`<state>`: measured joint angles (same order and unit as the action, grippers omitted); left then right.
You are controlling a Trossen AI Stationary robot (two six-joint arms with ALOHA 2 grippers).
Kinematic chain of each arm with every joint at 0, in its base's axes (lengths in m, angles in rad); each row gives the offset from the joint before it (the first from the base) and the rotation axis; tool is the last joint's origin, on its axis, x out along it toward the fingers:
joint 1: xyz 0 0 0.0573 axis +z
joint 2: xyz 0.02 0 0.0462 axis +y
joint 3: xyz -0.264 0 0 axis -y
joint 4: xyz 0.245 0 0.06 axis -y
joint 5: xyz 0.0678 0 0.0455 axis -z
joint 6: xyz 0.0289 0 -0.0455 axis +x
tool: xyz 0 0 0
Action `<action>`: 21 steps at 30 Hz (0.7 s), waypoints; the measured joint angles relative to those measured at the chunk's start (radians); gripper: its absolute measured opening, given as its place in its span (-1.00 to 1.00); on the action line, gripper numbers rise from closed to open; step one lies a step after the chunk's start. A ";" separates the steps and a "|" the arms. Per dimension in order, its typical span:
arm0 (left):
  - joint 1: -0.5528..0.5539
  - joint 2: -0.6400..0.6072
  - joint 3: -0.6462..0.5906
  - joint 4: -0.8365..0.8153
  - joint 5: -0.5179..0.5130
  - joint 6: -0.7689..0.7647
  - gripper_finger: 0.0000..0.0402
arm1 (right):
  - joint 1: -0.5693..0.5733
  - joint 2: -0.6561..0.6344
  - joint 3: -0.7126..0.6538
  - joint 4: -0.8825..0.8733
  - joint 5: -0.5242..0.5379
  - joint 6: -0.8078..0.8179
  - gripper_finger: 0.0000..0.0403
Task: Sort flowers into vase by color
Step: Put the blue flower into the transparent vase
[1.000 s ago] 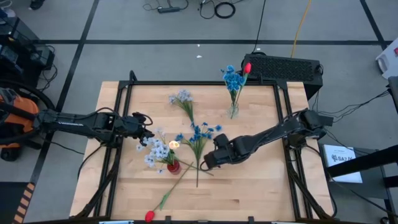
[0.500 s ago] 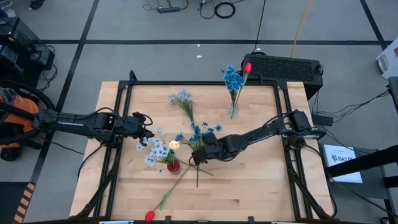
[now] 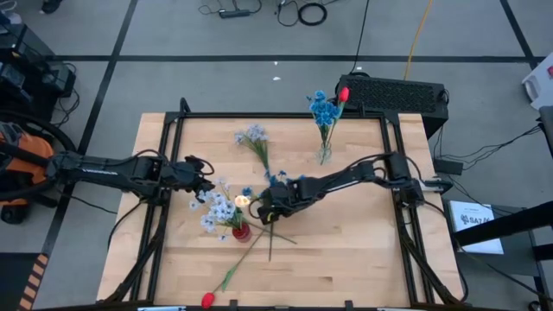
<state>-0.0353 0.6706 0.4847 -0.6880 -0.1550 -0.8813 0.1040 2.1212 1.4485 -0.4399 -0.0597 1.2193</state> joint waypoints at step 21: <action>0.000 0.021 0.000 -0.002 -0.007 0.024 -0.40 | -0.008 -0.013 0.116 -0.537 0.103 -0.237 0.05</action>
<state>-0.0353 0.6918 0.4850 -0.6904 -0.1619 -0.8574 0.0960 2.1082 1.5646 -0.9773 0.0436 0.9821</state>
